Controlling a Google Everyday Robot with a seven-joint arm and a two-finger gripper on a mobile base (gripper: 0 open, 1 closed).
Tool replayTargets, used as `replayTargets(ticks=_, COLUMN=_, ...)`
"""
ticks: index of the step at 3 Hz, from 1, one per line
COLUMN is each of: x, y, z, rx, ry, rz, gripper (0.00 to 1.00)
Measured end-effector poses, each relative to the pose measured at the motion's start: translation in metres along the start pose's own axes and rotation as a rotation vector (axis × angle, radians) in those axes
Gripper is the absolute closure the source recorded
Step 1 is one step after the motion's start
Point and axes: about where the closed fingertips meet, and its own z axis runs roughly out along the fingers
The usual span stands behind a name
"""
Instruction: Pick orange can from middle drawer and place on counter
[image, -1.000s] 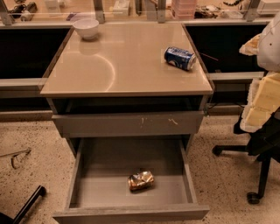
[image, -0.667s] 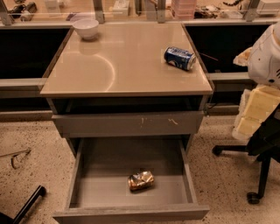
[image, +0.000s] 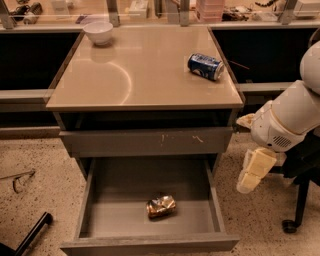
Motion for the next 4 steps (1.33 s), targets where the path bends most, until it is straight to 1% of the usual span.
replayTargets(ticks=1, x=0.0, y=0.0, z=0.0, rx=0.0, ry=0.0, rz=0.0, gripper=0.0)
replayTargets(ticks=2, x=0.0, y=0.008, z=0.041, rx=-0.027, ry=0.001, rz=-0.031, gripper=0.0)
replayTargets(ticks=3, x=0.003, y=0.024, z=0.117, rx=-0.056, ry=-0.01, rz=-0.075, gripper=0.0)
replayTargets(ticks=4, x=-0.003, y=0.011, z=0.123, rx=0.004, ry=-0.034, rz=-0.074, gripper=0.0)
